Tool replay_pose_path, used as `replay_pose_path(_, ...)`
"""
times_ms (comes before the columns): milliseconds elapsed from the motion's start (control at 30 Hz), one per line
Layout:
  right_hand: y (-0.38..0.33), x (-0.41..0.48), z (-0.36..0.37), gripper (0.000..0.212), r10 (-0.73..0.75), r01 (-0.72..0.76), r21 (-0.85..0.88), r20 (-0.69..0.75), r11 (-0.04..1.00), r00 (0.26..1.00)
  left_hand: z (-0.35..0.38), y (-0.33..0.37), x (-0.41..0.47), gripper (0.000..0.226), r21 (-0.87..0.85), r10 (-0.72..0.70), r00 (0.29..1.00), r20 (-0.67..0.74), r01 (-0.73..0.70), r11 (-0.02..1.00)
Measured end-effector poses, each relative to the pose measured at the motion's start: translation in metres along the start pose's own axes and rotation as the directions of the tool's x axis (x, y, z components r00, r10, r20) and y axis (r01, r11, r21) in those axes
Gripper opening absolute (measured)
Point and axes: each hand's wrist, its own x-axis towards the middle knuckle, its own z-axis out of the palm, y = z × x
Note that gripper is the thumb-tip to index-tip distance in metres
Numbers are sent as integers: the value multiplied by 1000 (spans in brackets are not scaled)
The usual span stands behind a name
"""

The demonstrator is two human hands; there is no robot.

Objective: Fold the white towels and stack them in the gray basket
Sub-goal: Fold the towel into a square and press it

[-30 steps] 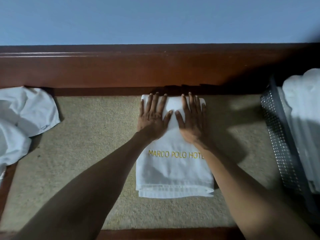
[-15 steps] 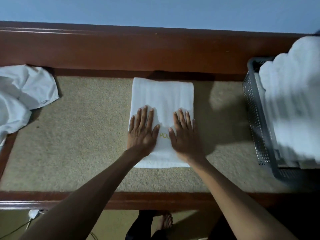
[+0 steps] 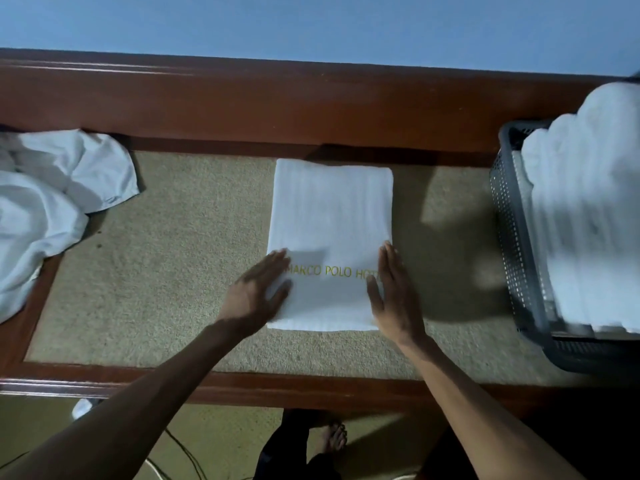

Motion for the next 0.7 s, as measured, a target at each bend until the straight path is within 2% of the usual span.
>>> replay_pose_path(67,3,4,-5,54,66,-58,74,-117,996,991,-19,10,25,43,-93,-104,979,-174,88,992)
replay_pose_path(133,2,20,-9,50,247,-208,205,-186,956,951,-34,18,54,35,-167,-272,936,-224,238,957)
replay_pose_path(200,0,43,-11,60,422,-373,292,-127,881,897,-38,16,84,33,-205,-434,885,-167,399,894)
replay_pose_path(233,0,57,-11,66,481,-439,307,-73,844,874,-39,15,99,39,-222,-504,856,-111,473,853)
replay_pose_path(300,1,84,-9,68,553,-536,313,42,784,832,-37,13,124,60,-327,-637,768,63,619,714)
replay_pose_path(367,-1,112,-8,64,602,-605,279,105,746,791,-32,11,143,71,-406,-704,678,210,716,568)
replay_pose_path(467,-7,133,1,75,647,-654,274,127,705,752,-22,6,154,65,-425,-670,684,289,718,551)
replay_pose_path(567,-8,139,4,59,705,-713,319,162,625,691,-21,6,157,43,-511,-575,736,357,669,539)
replay_pose_path(700,-9,137,-3,58,714,-713,416,188,564,674,-30,10,157,27,-612,-427,815,392,577,541)
